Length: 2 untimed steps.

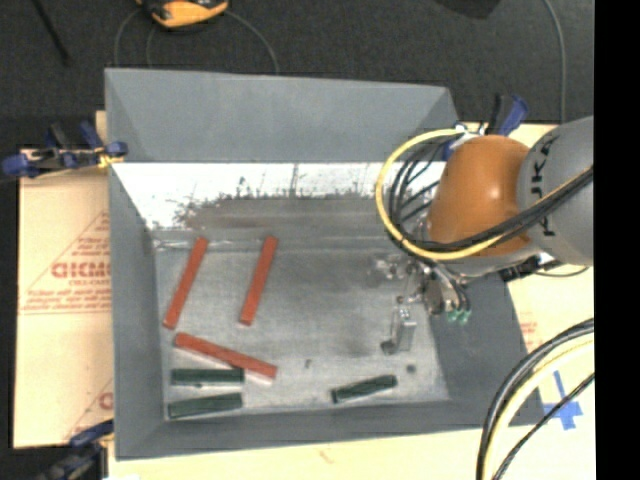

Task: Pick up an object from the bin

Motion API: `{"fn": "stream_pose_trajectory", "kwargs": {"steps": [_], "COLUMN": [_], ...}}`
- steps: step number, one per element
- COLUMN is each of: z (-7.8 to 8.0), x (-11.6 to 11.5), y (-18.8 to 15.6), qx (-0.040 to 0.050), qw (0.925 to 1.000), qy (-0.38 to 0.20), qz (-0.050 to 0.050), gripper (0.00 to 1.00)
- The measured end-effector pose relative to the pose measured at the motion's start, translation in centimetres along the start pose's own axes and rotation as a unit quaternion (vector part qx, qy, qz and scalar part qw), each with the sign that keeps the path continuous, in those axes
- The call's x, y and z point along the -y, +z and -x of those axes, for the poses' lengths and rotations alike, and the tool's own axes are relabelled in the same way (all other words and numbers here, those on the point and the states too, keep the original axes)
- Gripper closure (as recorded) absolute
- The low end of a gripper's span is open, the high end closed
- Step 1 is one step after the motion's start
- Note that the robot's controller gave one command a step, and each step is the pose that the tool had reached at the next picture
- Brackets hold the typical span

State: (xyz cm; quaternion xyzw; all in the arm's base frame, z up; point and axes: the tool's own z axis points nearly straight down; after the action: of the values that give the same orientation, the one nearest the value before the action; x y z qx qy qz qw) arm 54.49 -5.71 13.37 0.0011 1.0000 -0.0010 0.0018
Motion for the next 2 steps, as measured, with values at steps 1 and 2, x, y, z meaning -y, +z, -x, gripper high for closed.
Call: {"fn": "stream_pose_trajectory", "kwargs": {"steps": [1, 2], "z": [-4.97, -4.85], "x": [-1.77, -1.59], "y": [5.83, 5.35], "qx": [0.0009, -0.0015], "qw": [0.9998, 0.9991], "qy": [-0.017, -0.042], "qz": [0.0, 0.001], "gripper": [0.0, 0.0]}}
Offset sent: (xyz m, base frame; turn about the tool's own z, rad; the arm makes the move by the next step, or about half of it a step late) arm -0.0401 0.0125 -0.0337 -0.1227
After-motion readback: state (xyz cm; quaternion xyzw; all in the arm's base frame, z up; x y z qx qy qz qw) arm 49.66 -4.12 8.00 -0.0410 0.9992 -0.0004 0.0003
